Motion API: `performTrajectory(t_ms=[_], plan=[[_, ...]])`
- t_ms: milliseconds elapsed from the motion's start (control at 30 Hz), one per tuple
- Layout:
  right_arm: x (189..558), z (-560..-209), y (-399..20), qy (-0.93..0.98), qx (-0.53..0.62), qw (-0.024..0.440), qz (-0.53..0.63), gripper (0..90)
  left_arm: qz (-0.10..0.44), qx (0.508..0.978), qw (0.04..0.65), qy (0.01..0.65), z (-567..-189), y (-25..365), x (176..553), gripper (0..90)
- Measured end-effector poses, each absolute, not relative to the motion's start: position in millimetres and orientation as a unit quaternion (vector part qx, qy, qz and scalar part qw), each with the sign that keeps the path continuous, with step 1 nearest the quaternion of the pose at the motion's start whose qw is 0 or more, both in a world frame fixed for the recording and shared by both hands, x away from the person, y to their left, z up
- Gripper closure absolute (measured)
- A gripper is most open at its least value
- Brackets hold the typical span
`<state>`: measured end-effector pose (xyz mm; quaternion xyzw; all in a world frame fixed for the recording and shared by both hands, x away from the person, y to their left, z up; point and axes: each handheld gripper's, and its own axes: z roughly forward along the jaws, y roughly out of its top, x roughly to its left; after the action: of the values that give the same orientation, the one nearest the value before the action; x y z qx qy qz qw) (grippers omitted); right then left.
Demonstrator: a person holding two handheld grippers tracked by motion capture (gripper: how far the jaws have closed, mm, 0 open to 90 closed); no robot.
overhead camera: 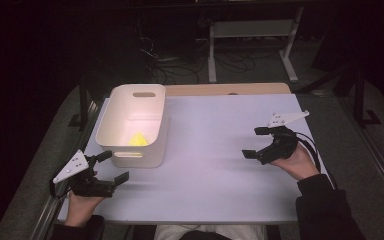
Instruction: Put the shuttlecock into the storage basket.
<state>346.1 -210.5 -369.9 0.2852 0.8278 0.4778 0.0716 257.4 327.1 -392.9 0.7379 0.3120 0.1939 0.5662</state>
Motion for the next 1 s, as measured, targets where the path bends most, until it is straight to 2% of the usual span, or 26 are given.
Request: performTrajectory(t_ms=[1000], plan=[[312, -398, -250, 0.798, 0.332, 0.104, 0.493, 0.0, 0.194, 0.737, 0.565, 0.316, -393, 327, 257, 0.0]])
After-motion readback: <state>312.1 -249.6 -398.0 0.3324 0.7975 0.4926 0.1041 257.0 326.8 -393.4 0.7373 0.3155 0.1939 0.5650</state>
